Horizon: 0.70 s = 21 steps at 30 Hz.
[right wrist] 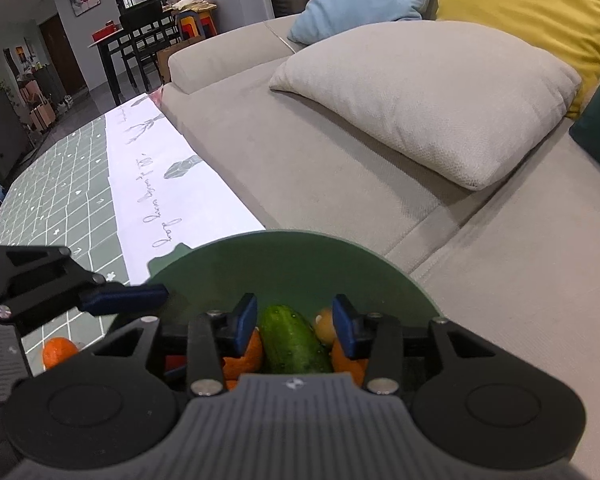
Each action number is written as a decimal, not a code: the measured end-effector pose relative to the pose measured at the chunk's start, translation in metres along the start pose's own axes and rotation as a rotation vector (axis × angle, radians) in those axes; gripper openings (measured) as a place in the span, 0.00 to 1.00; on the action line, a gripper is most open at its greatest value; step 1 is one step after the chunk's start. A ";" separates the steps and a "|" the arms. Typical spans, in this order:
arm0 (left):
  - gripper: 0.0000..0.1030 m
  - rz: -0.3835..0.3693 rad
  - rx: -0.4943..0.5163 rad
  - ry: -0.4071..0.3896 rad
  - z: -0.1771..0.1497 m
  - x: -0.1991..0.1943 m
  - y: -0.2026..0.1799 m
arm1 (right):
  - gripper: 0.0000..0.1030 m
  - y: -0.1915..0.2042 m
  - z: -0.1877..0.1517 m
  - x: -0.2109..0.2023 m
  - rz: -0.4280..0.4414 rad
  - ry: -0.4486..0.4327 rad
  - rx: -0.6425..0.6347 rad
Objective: Organize fruits
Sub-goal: 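Withdraw both grippers from the colander toward the last fruit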
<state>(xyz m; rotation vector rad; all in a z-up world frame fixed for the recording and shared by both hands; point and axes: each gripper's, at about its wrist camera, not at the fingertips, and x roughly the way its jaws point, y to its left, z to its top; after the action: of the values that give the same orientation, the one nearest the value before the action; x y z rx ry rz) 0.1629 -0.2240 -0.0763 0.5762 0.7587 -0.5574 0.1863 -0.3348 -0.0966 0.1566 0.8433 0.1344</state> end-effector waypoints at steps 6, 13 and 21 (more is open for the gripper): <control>0.70 0.022 -0.031 -0.036 0.000 -0.024 0.009 | 0.38 0.007 0.002 -0.025 -0.011 -0.032 0.002; 0.70 0.023 -0.087 -0.086 -0.013 -0.057 0.018 | 0.39 0.020 0.002 -0.068 -0.011 -0.089 -0.006; 0.70 -0.001 -0.162 -0.136 -0.051 -0.104 0.020 | 0.45 0.035 -0.026 -0.100 -0.011 -0.115 0.006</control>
<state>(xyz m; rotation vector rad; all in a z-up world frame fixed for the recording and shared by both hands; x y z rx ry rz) 0.0901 -0.1500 -0.0221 0.3839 0.6683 -0.5247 0.0995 -0.3159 -0.0337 0.1634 0.7301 0.1116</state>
